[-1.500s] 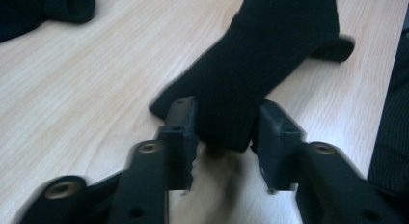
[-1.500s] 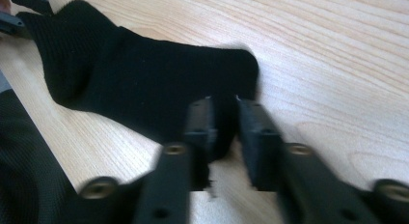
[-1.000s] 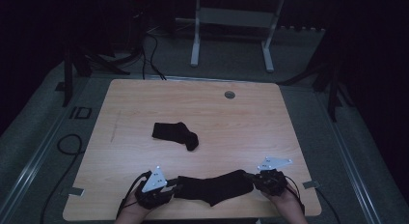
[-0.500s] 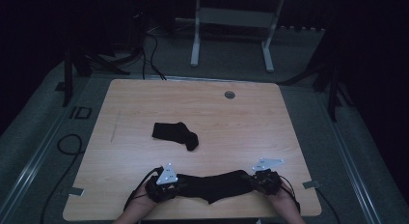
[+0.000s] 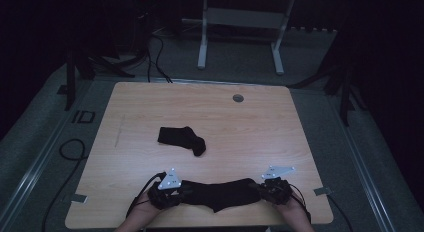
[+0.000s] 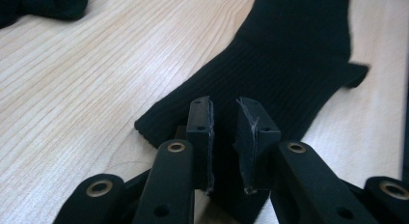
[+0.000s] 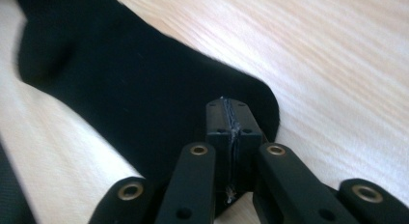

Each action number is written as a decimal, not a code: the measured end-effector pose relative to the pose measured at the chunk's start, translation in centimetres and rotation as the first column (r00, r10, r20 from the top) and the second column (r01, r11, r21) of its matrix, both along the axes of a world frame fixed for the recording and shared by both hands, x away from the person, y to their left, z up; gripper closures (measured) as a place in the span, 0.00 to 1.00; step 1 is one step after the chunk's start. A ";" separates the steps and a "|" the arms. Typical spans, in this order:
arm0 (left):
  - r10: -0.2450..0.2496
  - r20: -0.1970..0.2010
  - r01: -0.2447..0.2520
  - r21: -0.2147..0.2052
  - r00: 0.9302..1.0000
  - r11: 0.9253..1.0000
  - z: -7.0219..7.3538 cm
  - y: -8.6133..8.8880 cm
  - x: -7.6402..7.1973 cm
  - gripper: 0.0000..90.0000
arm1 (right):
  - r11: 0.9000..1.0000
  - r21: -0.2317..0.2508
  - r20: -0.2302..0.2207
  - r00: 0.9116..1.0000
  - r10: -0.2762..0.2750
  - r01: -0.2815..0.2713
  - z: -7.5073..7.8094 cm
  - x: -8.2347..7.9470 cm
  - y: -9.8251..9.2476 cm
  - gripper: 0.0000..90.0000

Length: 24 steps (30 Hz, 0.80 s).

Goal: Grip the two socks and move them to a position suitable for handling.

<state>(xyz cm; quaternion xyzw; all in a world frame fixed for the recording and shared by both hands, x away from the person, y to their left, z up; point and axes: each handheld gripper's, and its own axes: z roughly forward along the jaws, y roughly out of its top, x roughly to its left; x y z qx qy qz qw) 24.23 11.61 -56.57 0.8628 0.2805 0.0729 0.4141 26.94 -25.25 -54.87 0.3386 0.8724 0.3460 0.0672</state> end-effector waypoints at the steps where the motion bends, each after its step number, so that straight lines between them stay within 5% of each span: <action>1: 0.003 0.002 -0.003 -0.007 1.000 1.000 0.2 0.1 0.0 0.84 | 1.000 0.009 0.008 1.000 0.007 -0.007 0.4 -0.1 0.0 0.96; 8: 0.063 0.031 -0.061 -0.045 0.998 0.997 1.3 1.4 0.5 0.81 | 0.999 0.047 0.093 0.996 0.011 -0.016 3.3 1.5 1.0 0.88; 13: 0.078 0.039 -0.075 -0.067 0.996 0.995 1.4 1.9 0.5 0.76 | 0.998 0.042 0.128 0.991 0.035 -0.041 4.7 4.4 3.4 0.83; 20: 0.080 0.047 -0.077 -0.074 0.996 0.994 1.1 2.0 0.4 0.72 | 0.995 0.046 0.093 0.993 0.079 -0.083 4.9 9.1 8.5 0.77; 24: 0.077 0.050 -0.073 -0.080 0.996 0.994 1.2 2.1 0.2 0.72 | 0.995 0.036 0.061 0.994 0.094 -0.096 4.3 11.3 11.5 0.62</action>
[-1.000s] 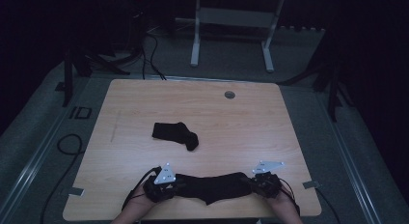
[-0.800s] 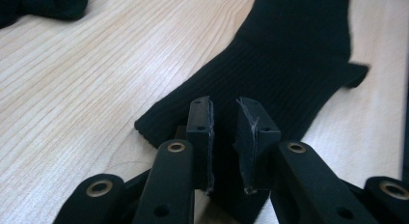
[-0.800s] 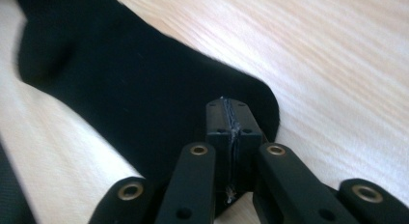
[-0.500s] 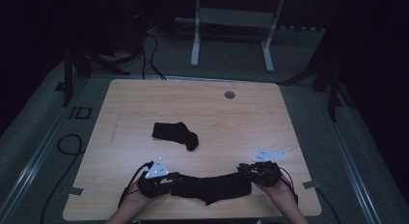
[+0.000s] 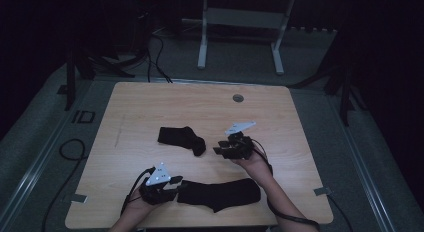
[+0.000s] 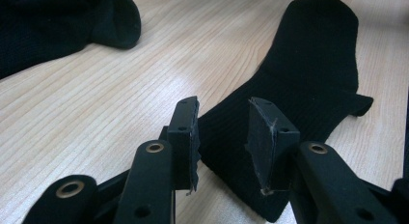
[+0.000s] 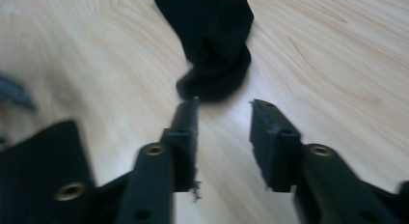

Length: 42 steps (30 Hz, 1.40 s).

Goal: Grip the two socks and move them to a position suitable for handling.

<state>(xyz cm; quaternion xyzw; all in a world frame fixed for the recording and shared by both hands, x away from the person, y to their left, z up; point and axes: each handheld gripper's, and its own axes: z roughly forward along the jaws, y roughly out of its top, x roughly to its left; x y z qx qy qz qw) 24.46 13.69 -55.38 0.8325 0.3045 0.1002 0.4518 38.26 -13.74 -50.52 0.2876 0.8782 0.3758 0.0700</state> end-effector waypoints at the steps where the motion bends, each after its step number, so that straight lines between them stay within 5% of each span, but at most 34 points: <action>1: -0.001 0.000 0.001 -0.004 1.000 1.000 0.0 0.0 0.0 0.72 | 1.000 -0.008 -0.009 1.000 0.005 -0.005 0.0 0.3 0.8 0.57; 8: -0.003 0.009 0.004 -0.036 1.000 0.999 0.4 0.2 -0.1 0.71 | 1.000 -0.004 -0.047 0.999 -0.017 0.017 -0.8 2.9 5.4 0.38; 15: 0.004 0.012 -0.003 -0.046 1.000 0.999 0.6 0.5 -0.1 0.71 | 0.997 -0.054 -0.034 0.998 -0.052 0.050 -1.9 4.8 8.4 0.38; 21: 0.006 0.010 -0.006 -0.048 1.000 0.999 0.5 0.7 0.0 0.71 | 0.988 -0.145 0.017 0.999 -0.044 0.046 -3.4 5.0 10.4 0.48; 22: 0.008 0.008 -0.008 -0.053 1.000 0.999 0.5 0.8 0.0 0.71 | 0.980 -0.196 0.029 0.999 -0.031 0.037 -4.0 4.8 10.9 0.61; 24: 0.008 0.008 -0.008 -0.053 1.000 0.999 0.5 0.8 0.0 0.71 | 0.971 -0.236 0.057 0.998 -0.018 0.030 -4.4 4.5 11.3 0.68; 30: 0.008 0.011 -0.008 -0.050 1.000 0.999 0.5 0.8 -0.1 0.71 | 0.970 -0.233 0.070 0.996 -0.051 0.066 -4.3 4.6 11.1 0.91; 42: 0.011 0.015 -0.011 -0.052 1.000 0.999 0.6 0.9 0.1 0.69 | 0.991 -0.132 0.084 0.996 -0.008 0.019 -0.2 3.7 9.0 0.93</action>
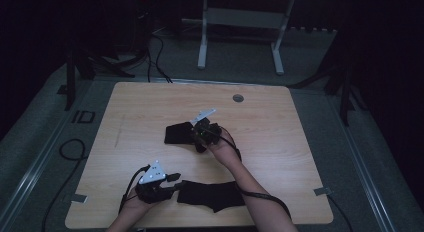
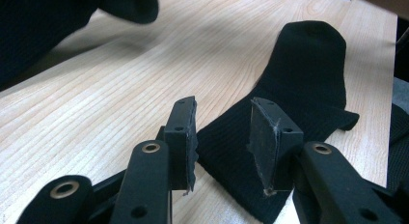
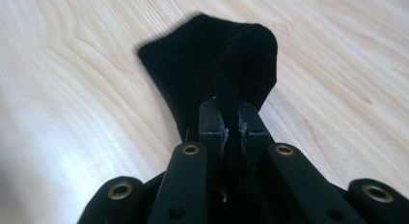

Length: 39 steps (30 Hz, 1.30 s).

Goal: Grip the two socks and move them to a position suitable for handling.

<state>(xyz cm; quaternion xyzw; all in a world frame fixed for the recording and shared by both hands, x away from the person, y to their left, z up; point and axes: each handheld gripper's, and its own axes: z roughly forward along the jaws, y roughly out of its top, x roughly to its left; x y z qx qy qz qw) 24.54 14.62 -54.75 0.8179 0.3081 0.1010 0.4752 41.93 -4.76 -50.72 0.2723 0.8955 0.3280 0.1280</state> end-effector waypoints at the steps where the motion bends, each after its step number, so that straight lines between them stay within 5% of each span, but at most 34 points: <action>1: 0.002 0.000 -0.002 -0.001 1.000 1.000 0.0 0.0 0.0 0.69 | 1.000 0.000 0.016 1.000 0.007 -0.007 0.5 -0.2 -0.3 0.93; 7: 0.006 -0.008 -0.006 -0.007 1.000 1.000 -0.1 0.0 0.1 0.69 | 0.998 0.040 0.054 0.998 0.043 -0.045 3.0 -1.6 -2.5 0.93; 12: 0.007 -0.010 -0.007 -0.010 1.000 1.000 0.0 -0.1 0.1 0.69 | 0.997 0.053 0.062 0.996 0.060 -0.063 3.7 -3.0 -4.8 0.93; 21: 0.004 -0.013 -0.004 -0.007 1.000 1.000 0.1 -0.4 0.3 0.69 | 0.998 -0.016 -0.005 0.998 0.064 -0.064 0.1 -3.8 -8.6 0.93; 32: 0.055 -0.032 -0.055 0.015 0.998 0.998 0.6 -0.7 2.2 0.69 | 0.997 -0.072 -0.039 0.999 0.014 -0.017 -3.9 -3.5 -9.9 0.91; 35: 0.084 -0.039 -0.083 0.028 0.996 0.996 1.0 -0.9 3.3 0.69 | 0.998 -0.055 -0.045 0.999 0.006 -0.008 -4.0 -3.5 -10.2 0.88; 39: 0.098 -0.053 -0.096 0.041 0.994 0.995 1.5 -1.4 5.0 0.65 | 0.998 -0.055 -0.046 0.999 0.017 -0.019 -3.1 -3.7 -10.3 0.71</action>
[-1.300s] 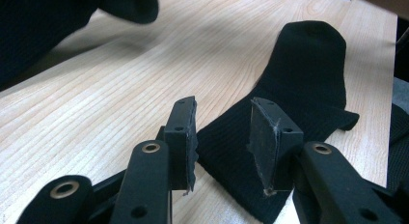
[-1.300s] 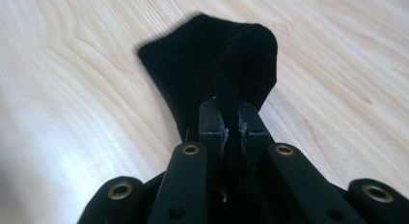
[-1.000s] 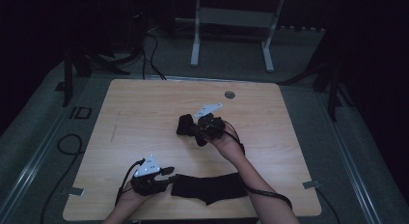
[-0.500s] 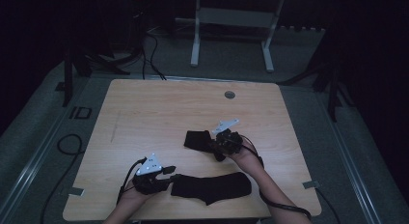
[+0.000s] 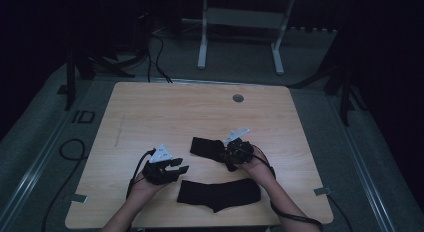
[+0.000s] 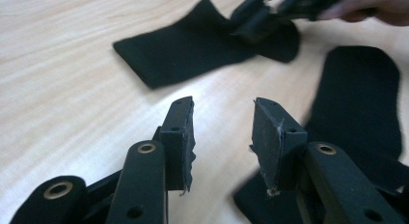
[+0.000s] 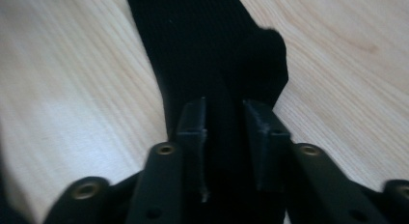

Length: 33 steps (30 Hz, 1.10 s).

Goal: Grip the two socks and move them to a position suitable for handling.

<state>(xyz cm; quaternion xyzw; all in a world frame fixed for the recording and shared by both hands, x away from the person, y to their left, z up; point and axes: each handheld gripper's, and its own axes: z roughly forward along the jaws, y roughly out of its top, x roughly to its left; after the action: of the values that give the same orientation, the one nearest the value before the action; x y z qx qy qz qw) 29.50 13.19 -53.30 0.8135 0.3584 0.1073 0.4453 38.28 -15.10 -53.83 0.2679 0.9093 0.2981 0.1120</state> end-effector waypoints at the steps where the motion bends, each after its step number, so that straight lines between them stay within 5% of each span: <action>1: 0.005 0.001 -0.005 0.008 1.000 1.000 0.1 -0.2 0.4 0.64 | 1.000 0.006 0.003 1.000 -0.001 0.001 0.3 -0.1 -0.1 0.67; 6: 0.011 -0.018 -0.010 0.036 1.000 0.999 0.1 -0.9 2.5 0.58 | 0.997 0.065 0.034 0.999 -0.039 0.037 2.5 -0.3 -2.0 0.59; 10: 0.033 -0.039 -0.030 0.059 0.999 0.998 -0.1 -1.5 4.6 0.54 | 0.990 0.105 0.008 0.995 -0.095 0.093 2.9 0.0 -3.7 0.60; 19: 0.065 -0.086 -0.058 0.083 0.994 0.995 -1.4 -3.0 8.4 0.50 | 0.996 0.041 -0.032 0.997 -0.074 0.075 0.7 -0.6 -3.9 0.60; 24: 0.077 -0.094 -0.066 0.120 0.993 0.991 -1.8 -3.5 9.1 0.50 | 0.997 0.004 -0.049 0.996 -0.073 0.074 -0.1 -0.5 -3.5 0.62; 26: 0.088 -0.109 -0.068 0.175 0.990 0.982 -2.6 -4.2 9.6 0.50 | 0.997 0.001 -0.070 0.994 -0.079 0.079 -0.4 -0.4 -3.4 0.73; 30: 0.088 -0.106 -0.068 0.178 0.991 0.982 -2.8 -4.4 9.6 0.59 | 0.997 0.008 -0.078 0.994 -0.079 0.080 -0.5 -0.3 -3.3 0.81; 31: 0.093 -0.107 -0.073 0.184 0.990 0.980 -2.7 -4.5 9.7 0.70 | 0.997 0.009 -0.071 0.994 -0.082 0.083 -0.4 -0.3 -3.4 0.93; 33: 0.089 -0.108 -0.067 0.189 0.990 0.980 -2.7 -4.7 9.6 0.82 | 0.997 0.009 -0.064 0.995 -0.081 0.082 -0.3 -0.4 -3.4 0.94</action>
<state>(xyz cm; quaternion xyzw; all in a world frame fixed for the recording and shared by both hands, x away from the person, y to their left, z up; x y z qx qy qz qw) 39.13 8.46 -55.95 0.8414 0.4038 0.1101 0.3419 37.91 -18.45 -54.12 0.3148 0.8989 0.2900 0.0936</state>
